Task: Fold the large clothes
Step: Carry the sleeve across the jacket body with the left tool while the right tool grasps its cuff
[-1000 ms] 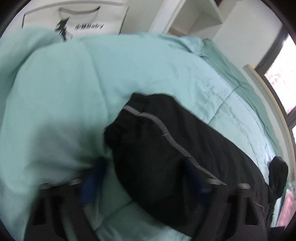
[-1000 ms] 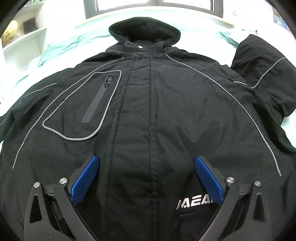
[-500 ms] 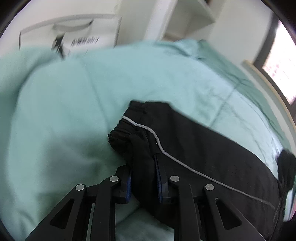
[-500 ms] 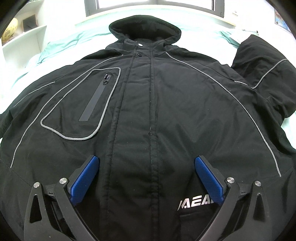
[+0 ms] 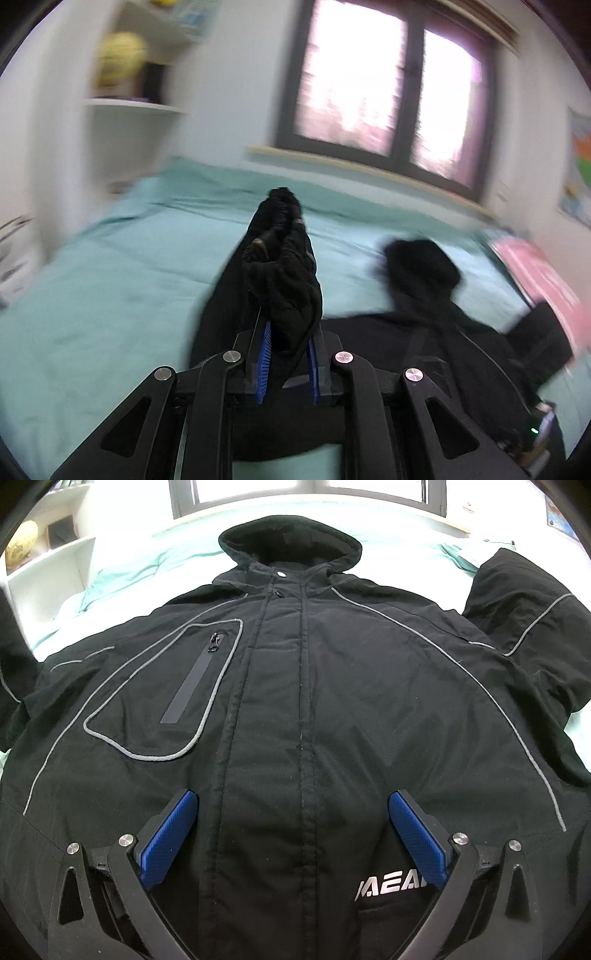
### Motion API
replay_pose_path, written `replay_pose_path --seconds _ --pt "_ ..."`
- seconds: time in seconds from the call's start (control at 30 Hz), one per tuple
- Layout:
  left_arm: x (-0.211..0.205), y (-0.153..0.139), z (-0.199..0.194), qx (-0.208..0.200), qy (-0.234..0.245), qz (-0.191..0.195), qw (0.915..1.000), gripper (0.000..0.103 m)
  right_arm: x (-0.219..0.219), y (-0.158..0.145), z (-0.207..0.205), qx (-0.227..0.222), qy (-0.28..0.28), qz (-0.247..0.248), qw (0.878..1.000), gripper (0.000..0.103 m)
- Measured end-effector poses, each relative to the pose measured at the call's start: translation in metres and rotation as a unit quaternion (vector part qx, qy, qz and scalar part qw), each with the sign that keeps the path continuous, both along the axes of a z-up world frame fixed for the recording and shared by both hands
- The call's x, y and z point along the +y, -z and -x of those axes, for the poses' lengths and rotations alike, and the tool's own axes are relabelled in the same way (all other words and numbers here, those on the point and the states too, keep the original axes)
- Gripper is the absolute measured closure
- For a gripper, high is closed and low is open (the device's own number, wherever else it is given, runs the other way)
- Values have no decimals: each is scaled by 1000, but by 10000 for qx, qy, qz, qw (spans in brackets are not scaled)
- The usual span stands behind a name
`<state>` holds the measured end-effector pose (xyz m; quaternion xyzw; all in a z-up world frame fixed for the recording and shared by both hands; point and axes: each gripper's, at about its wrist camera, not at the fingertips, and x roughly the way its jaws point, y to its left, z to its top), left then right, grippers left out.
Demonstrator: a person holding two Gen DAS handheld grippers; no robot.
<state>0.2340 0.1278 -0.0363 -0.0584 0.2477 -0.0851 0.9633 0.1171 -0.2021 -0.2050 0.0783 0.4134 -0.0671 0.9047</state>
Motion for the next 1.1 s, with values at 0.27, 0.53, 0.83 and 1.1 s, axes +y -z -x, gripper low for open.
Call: replay_pose_path --seconds 0.27,0.53,0.83,1.1 --pt "-140 104 -56 1533 1210 -504 9794 86 -1 0 1 -31 -7 -61 10000 0" --pt "-145 144 -66 2141 1647 -281 9624 61 0 0 -1 29 -8 -26 10000 0" --pt "-100 86 -20 1505 1655 266 9743 47 17 -63 -31 278 -843 -1167 9892 1" --pt "-23 80 -5 1444 682 -119 9871 47 87 -72 -121 417 -1345 -1454 9793 20"
